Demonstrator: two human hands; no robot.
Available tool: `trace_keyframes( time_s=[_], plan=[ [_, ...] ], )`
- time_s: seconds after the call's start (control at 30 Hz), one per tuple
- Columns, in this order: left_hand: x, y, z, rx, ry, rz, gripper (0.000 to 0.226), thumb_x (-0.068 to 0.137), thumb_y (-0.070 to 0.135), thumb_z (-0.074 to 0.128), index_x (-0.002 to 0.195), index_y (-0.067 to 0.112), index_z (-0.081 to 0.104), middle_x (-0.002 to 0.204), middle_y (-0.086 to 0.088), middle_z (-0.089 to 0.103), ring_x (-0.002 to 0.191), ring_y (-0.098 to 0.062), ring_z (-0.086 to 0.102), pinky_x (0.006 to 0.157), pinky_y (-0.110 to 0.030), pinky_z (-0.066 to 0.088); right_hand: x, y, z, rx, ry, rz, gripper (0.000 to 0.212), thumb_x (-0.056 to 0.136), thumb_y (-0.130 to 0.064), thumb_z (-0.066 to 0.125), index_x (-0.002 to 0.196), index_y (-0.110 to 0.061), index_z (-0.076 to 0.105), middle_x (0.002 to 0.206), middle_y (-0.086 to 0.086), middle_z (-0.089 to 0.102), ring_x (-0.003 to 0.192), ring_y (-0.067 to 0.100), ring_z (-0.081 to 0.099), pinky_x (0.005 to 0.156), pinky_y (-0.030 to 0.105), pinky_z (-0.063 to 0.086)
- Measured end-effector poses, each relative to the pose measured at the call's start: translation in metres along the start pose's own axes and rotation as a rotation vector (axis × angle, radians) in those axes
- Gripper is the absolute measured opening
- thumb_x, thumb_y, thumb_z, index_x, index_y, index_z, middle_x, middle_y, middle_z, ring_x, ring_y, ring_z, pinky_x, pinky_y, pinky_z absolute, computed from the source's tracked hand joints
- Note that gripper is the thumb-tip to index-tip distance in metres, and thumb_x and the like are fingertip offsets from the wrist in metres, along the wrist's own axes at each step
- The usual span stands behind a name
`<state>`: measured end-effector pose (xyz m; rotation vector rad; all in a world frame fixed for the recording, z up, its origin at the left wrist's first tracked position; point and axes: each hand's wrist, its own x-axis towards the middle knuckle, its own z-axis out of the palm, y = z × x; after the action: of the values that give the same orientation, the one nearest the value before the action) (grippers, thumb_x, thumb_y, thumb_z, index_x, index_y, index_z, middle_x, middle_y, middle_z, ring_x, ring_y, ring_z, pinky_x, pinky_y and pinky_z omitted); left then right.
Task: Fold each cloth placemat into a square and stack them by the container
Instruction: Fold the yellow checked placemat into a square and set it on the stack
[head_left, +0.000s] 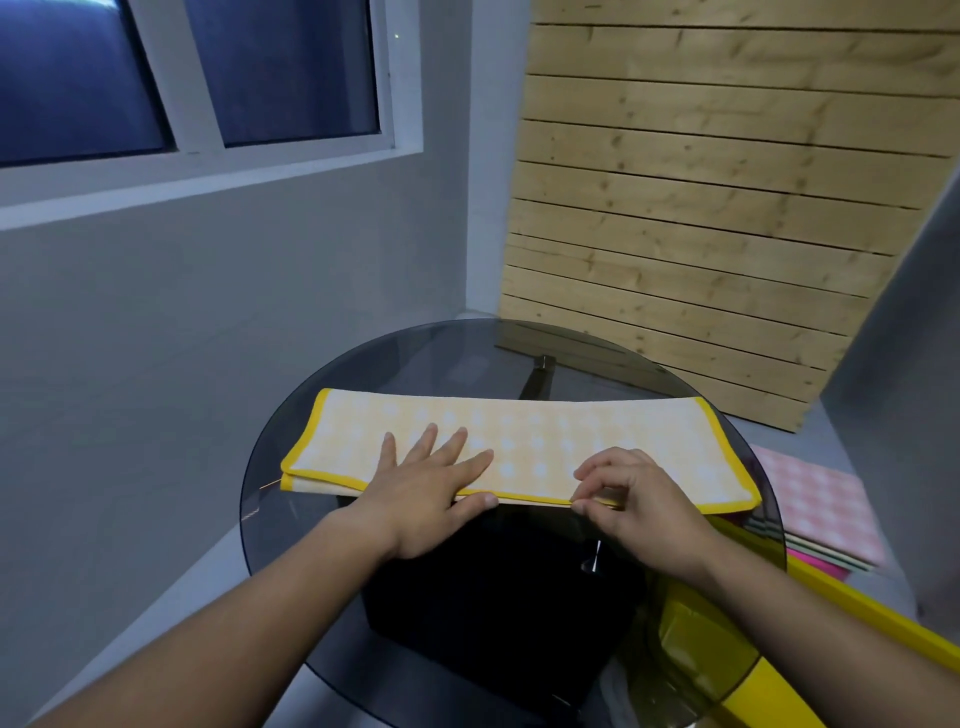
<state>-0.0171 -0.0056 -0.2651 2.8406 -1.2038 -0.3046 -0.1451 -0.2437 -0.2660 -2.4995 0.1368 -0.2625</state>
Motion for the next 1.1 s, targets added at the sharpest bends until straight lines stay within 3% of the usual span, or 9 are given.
trace_keyframes(
  time_s=[0.37, 0.47, 0.53, 0.6, 0.7, 0.9, 1.0, 1.07, 1.1],
  plan=[
    [-0.006, 0.002, 0.006, -0.102, 0.06, -0.028, 0.055, 0.102, 0.059, 0.018, 0.155, 0.046, 0.013, 0.167, 0.012, -0.004, 0.153, -0.016, -0.014, 0.119, -0.057, -0.013, 0.015, -0.005, -0.004, -0.084, -0.09, 0.066, 0.016, 0.088, -0.038, 0.062, 0.074, -0.032, 0.068, 0.099, -0.017, 0.059, 0.105, 0.01, 0.049, 0.098, 0.044, 0.042],
    [-0.005, 0.001, 0.004, -0.061, 0.047, -0.025, 0.058, 0.101, 0.06, 0.018, 0.156, 0.044, 0.01, 0.167, 0.011, -0.005, 0.154, -0.018, -0.011, 0.12, -0.058, -0.01, 0.038, -0.023, -0.001, -0.172, -0.024, 0.005, 0.019, 0.096, -0.038, 0.052, 0.097, -0.032, 0.07, 0.114, -0.009, 0.063, 0.116, 0.018, 0.05, 0.104, 0.041, 0.039],
    [-0.005, 0.001, 0.004, -0.038, 0.052, -0.027, 0.062, 0.1, 0.062, 0.018, 0.157, 0.041, 0.007, 0.168, 0.009, -0.004, 0.154, -0.018, -0.007, 0.121, -0.057, -0.006, 0.059, -0.034, 0.01, -0.254, -0.071, -0.031, 0.038, 0.102, -0.037, 0.042, 0.132, -0.022, 0.058, 0.147, -0.001, 0.049, 0.14, 0.023, 0.035, 0.117, 0.038, 0.026],
    [-0.005, 0.001, 0.005, -0.025, 0.064, -0.041, 0.066, 0.099, 0.063, 0.018, 0.158, 0.036, 0.003, 0.168, 0.005, -0.006, 0.154, -0.017, -0.007, 0.121, -0.055, -0.005, 0.081, -0.044, 0.025, -0.331, -0.195, -0.009, 0.057, 0.104, -0.042, 0.03, 0.153, -0.013, 0.029, 0.164, 0.003, 0.017, 0.152, 0.021, 0.007, 0.123, 0.036, 0.009],
    [-0.005, 0.001, 0.006, -0.014, 0.046, -0.058, 0.072, 0.099, 0.064, 0.015, 0.159, 0.029, -0.003, 0.167, 0.002, -0.013, 0.154, -0.016, -0.01, 0.122, -0.054, -0.006, 0.1, -0.05, 0.044, -0.41, -0.307, 0.049, 0.067, 0.103, -0.049, 0.018, 0.157, -0.013, 0.002, 0.166, 0.003, -0.006, 0.152, 0.021, -0.01, 0.124, 0.04, 0.0],
    [0.0, 0.001, 0.005, -0.039, -0.028, -0.087, 0.073, 0.099, 0.061, 0.017, 0.159, 0.026, -0.003, 0.166, 0.002, -0.015, 0.153, -0.016, -0.014, 0.121, -0.055, -0.009, 0.098, -0.04, 0.057, -0.531, -0.28, 0.033, 0.067, 0.102, -0.051, 0.01, 0.157, -0.017, -0.003, 0.165, -0.001, -0.01, 0.152, 0.016, -0.012, 0.124, 0.039, -0.004],
    [0.005, 0.003, -0.01, -0.076, -0.032, -0.126, 0.06, 0.1, 0.048, 0.026, 0.155, 0.024, 0.021, 0.167, -0.003, 0.008, 0.152, -0.022, 0.006, 0.12, -0.051, 0.008, 0.1, -0.04, 0.058, -0.546, -0.28, 0.038, 0.066, 0.101, -0.051, 0.01, 0.157, -0.018, -0.002, 0.165, -0.002, -0.01, 0.152, 0.016, -0.011, 0.124, 0.04, -0.003],
    [0.015, 0.001, -0.021, -0.043, 0.139, -0.159, 0.043, 0.098, 0.035, 0.033, 0.136, 0.016, 0.041, 0.153, -0.009, 0.034, 0.14, -0.028, 0.027, 0.111, -0.045, 0.022, 0.1, -0.04, 0.058, -0.546, -0.281, 0.032, 0.066, 0.101, -0.051, 0.01, 0.157, -0.018, -0.002, 0.165, -0.002, -0.01, 0.152, 0.015, -0.011, 0.124, 0.039, -0.003],
    [0.022, 0.0, -0.024, -0.031, 0.206, -0.157, 0.042, 0.098, 0.03, 0.035, 0.136, 0.014, 0.042, 0.152, -0.01, 0.036, 0.141, -0.029, 0.027, 0.112, -0.043, 0.021, 0.1, -0.039, 0.058, -0.543, -0.278, 0.031, 0.066, 0.101, -0.05, 0.01, 0.157, -0.018, -0.001, 0.165, -0.002, -0.009, 0.152, 0.015, -0.011, 0.124, 0.039, -0.003]
  ],
)
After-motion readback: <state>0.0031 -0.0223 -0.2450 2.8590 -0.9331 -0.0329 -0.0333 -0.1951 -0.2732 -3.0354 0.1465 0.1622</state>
